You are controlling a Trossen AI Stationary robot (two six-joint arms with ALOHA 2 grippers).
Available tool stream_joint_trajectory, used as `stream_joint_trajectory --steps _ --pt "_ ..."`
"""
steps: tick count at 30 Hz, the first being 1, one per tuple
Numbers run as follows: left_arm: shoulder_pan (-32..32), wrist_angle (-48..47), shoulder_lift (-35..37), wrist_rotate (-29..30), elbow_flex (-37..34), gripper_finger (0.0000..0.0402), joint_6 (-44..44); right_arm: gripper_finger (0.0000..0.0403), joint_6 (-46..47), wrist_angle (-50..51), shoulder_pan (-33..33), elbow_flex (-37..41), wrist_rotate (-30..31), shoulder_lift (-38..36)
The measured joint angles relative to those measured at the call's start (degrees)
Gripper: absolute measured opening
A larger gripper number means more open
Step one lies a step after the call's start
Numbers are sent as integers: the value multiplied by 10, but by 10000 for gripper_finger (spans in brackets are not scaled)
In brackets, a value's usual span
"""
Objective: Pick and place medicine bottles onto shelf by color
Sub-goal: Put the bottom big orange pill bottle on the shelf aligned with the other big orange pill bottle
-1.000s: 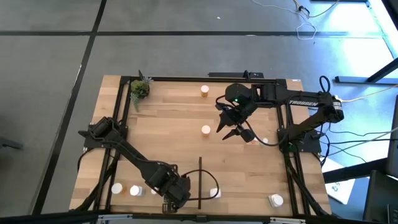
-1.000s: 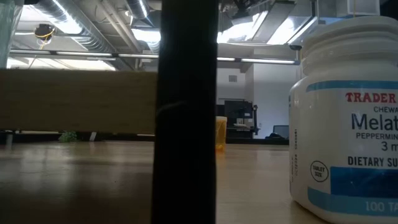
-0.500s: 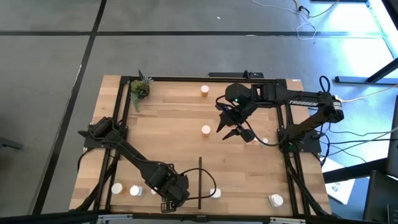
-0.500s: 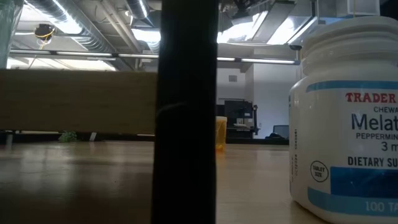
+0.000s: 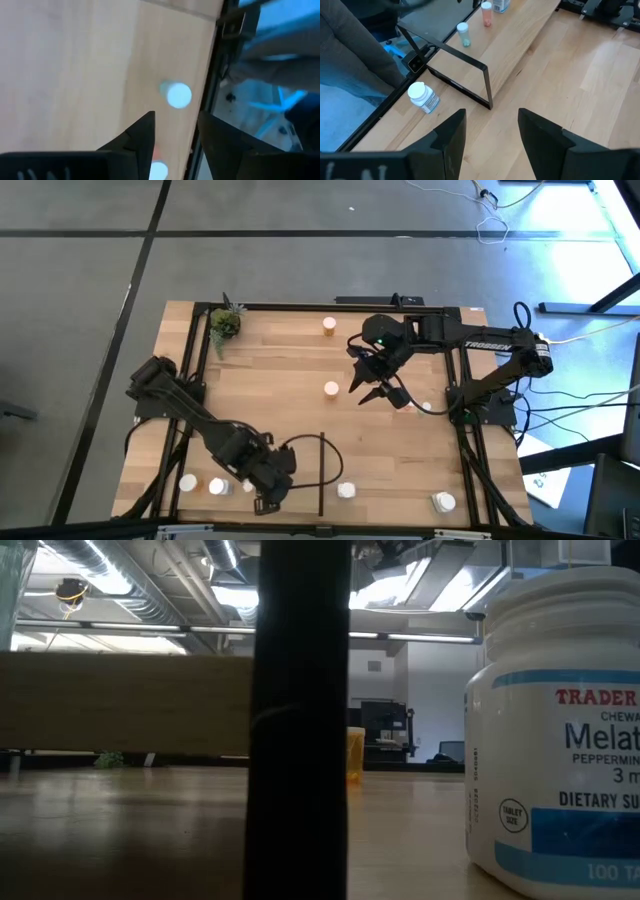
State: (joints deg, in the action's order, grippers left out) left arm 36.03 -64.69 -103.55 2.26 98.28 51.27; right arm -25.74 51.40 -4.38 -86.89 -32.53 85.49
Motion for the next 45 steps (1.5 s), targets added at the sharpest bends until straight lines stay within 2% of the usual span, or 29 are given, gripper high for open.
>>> stream_joint_trajectory --steps 7,13,20,26,30,34,38,45 --pt "0 -48 49 85 0 142 42 182 14 0 0 0 11 0" --pt "0 -115 79 113 0 142 91 182 43 11 0 0 50 -5" --pt "4 -180 92 165 0 142 149 182 150 14 -1 0 56 -6" --pt "3 -231 112 210 0 142 189 182 167 18 -1 0 60 -4" --pt "4 -253 129 256 -2 142 220 182 210 17 -1 0 123 -4" --pt "4 -254 161 281 -4 142 225 182 217 15 -2 0 183 -4" --pt "1 -253 178 320 -5 142 218 182 179 -2 -1 0 184 0" --pt "-17 -254 213 362 -5 142 183 182 192 -28 -1 0 184 24"
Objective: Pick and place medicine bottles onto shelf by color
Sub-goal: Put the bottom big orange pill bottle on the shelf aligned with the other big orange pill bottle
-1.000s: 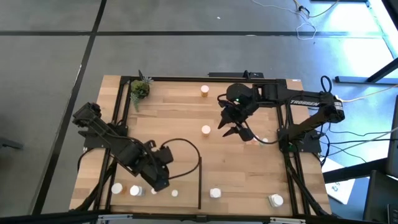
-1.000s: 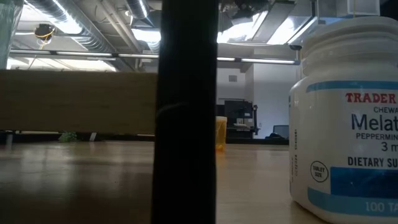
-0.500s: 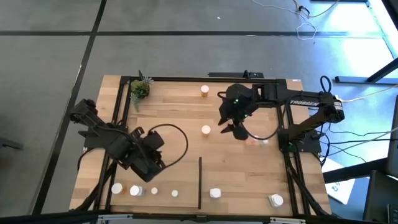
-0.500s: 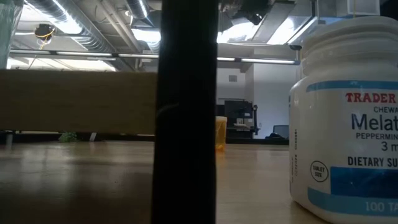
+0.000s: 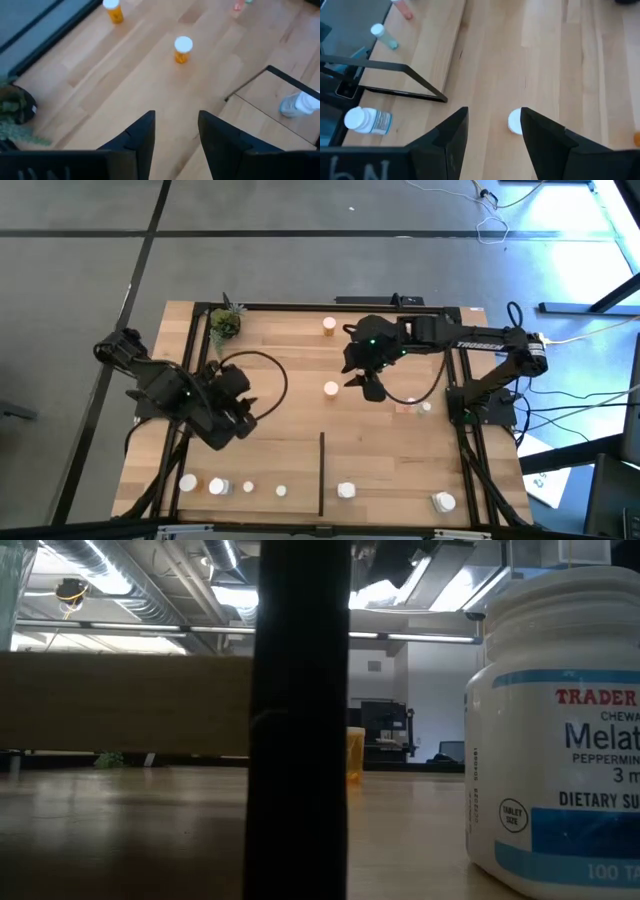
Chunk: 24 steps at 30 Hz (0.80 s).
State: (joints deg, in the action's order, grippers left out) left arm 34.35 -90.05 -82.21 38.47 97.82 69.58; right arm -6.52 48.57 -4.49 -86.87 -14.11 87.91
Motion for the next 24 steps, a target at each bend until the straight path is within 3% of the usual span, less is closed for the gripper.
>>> stream_joint_trajectory --steps 6,12,21,24 --pt "-27 0 13 4 0 142 -45 187 -1 -7 -3 0 41 24" --pt "-59 0 13 3 0 142 -70 218 -30 -15 -12 0 106 48" --pt "-136 0 17 -9 0 142 -90 219 -165 8 -48 0 14 100" --pt "-171 1 17 -33 0 142 -115 215 -190 7 -59 0 11 113"
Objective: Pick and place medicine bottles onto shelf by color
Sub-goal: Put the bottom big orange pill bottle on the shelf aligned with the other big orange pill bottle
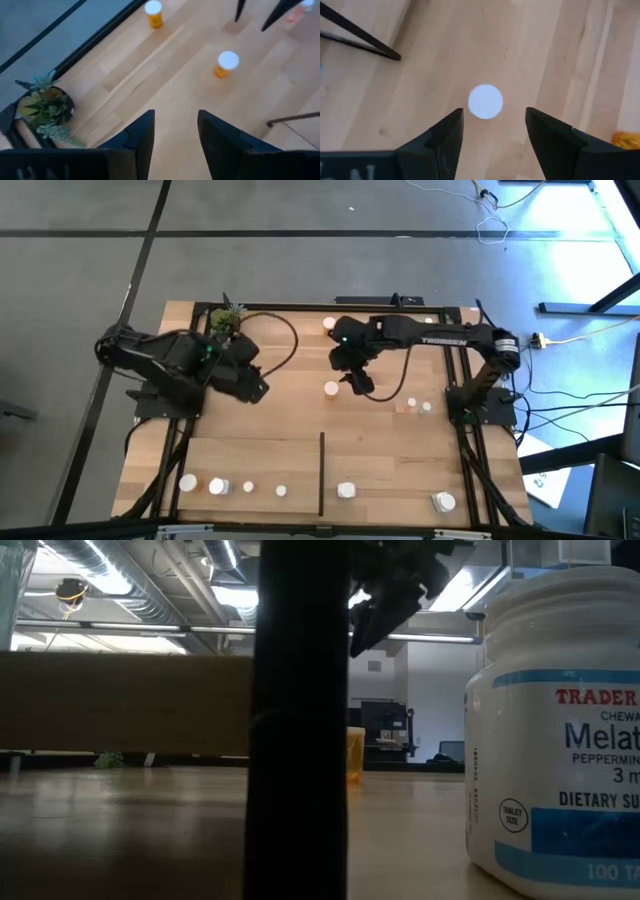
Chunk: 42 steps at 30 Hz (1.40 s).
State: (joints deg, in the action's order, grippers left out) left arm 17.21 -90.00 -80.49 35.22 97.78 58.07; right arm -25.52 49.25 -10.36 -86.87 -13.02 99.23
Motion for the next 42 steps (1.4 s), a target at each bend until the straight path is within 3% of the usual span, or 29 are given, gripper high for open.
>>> stream_joint_trajectory --steps 6,12,18,23,30,42 --pt "-74 1 0 -46 0 142 -80 213 -1 0 -24 0 -2 5" --pt "-145 60 0 -102 0 142 -223 213 9 19 -52 0 -2 -3" --pt "-223 152 -3 -205 0 142 -394 213 5 47 -74 0 -1 -29" --pt "-275 176 -22 -276 0 142 -482 213 -3 58 -83 0 -1 -69" --pt "-313 217 -78 -374 0 142 -553 213 -3 61 -89 0 9 -131" --pt "-315 260 -204 -514 0 142 -696 213 -34 65 -102 0 16 -197"
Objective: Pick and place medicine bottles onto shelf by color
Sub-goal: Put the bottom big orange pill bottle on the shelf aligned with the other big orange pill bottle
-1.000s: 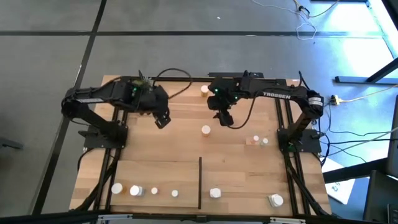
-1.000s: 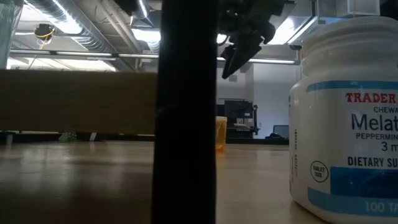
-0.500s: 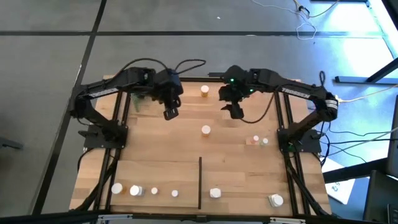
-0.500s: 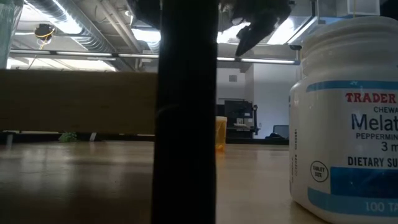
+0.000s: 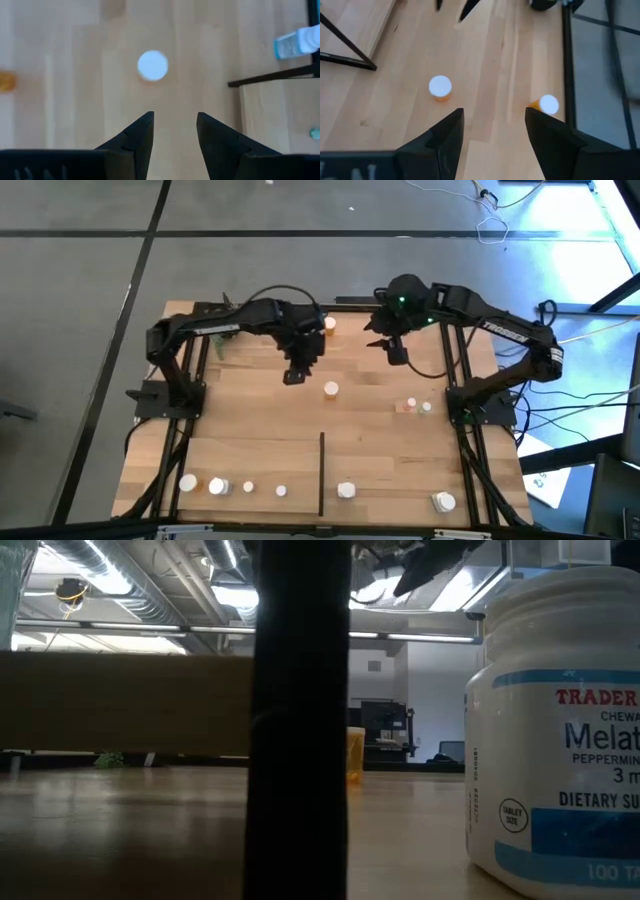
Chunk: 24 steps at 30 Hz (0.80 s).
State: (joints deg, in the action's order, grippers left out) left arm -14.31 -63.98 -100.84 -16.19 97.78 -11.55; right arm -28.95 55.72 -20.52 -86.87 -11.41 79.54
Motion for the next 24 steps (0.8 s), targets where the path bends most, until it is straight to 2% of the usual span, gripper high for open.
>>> stream_joint_trajectory --steps 3,12,24 --pt "-1 10 -23 -19 0 142 -16 213 -1 1 -9 0 4 -10" --pt "-1 73 -66 -24 0 142 -46 213 -1 20 -25 0 6 -22" --pt "4 72 -135 -13 0 142 -64 213 0 31 -24 0 23 -22"
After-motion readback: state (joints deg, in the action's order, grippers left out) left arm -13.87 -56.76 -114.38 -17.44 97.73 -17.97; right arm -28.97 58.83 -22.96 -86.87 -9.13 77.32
